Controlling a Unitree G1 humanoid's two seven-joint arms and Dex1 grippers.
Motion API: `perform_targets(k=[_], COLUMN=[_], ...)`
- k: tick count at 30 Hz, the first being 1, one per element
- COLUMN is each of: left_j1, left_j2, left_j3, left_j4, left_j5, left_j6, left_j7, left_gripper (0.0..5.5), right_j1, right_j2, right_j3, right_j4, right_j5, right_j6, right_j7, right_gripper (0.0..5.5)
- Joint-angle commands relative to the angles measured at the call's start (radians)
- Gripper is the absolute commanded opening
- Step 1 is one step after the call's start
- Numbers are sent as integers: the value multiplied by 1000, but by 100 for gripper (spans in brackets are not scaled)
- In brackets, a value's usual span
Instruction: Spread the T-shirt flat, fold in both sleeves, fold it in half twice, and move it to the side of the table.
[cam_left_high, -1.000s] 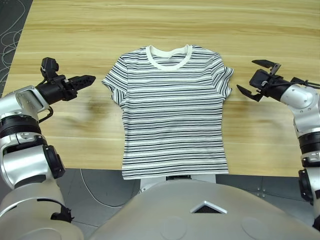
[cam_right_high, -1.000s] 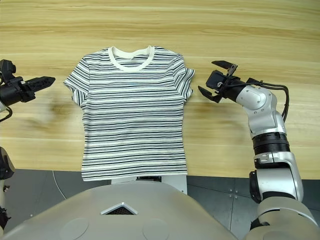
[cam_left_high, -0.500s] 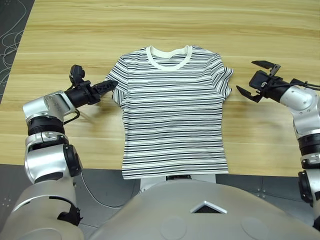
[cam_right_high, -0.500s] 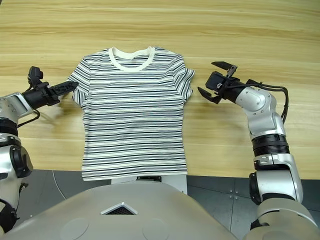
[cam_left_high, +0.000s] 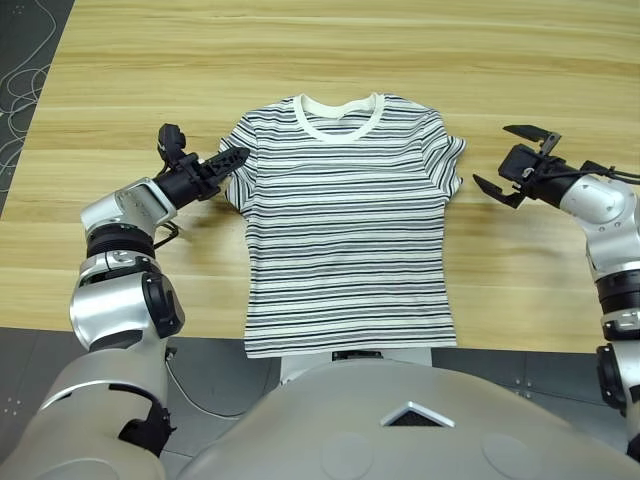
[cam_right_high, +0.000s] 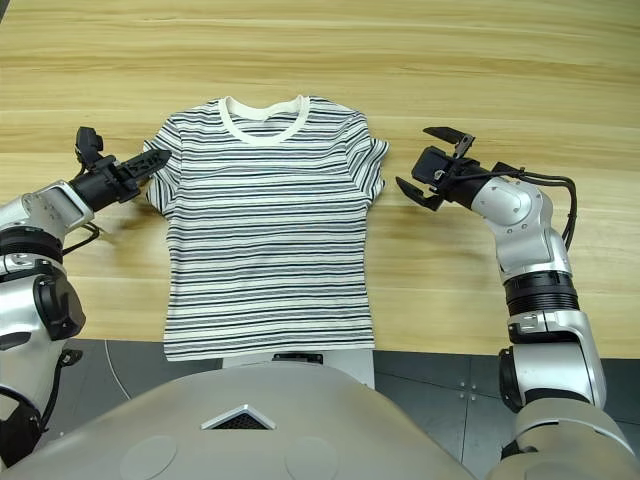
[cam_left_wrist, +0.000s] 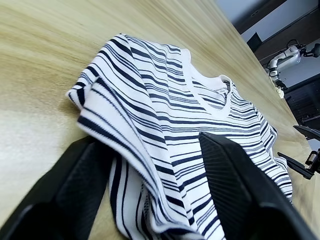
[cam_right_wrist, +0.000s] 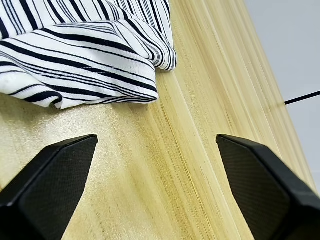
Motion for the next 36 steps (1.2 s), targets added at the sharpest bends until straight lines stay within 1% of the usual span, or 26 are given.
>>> perform_targets(k=[1, 5, 7, 8, 9, 14, 15, 23, 28, 36], left_j1=[68, 62, 59, 58, 57, 52, 50, 21, -32, -39], left_j2=[-51, -60, -66, -69, -71, -74, -74, -74, -43, -51], left_j3=[-36, -41, -44, -45, -46, -48, -47, -2, 41, 38], left_j4=[66, 74, 78, 81, 83, 91, 91, 101, 67, 22], left_j5=[54, 58, 60, 61, 61, 59, 58, 31, -4, 1], left_j6=[32, 21, 16, 13, 12, 7, 6, -25, -32, -21], left_j7=[54, 53, 52, 53, 53, 52, 51, 90, 13, -37], left_gripper=[240, 171, 124, 116, 90, 18, 11, 11, 11, 11], right_j1=[-8, -10, -10, -10, -10, -4, -4, 3, -20, -30], right_j2=[-16, -8, -3, -3, -2, -6, -5, -8, 0, 6], right_j3=[-10, -5, -1, -1, 0, -2, -3, -5, 2, 13], right_j4=[-13, 1, 6, 7, 8, 4, 3, 1, 15, 15], right_j5=[10, 4, 2, 2, 2, 5, 6, 11, 7, 2], right_j6=[3, -1, -3, -4, -4, -3, -3, -1, -2, 0], right_j7=[12, 5, 2, 1, 2, 3, 3, 8, 11, 18], right_gripper=[441, 441, 441, 441, 441, 441, 441, 441, 441, 441])
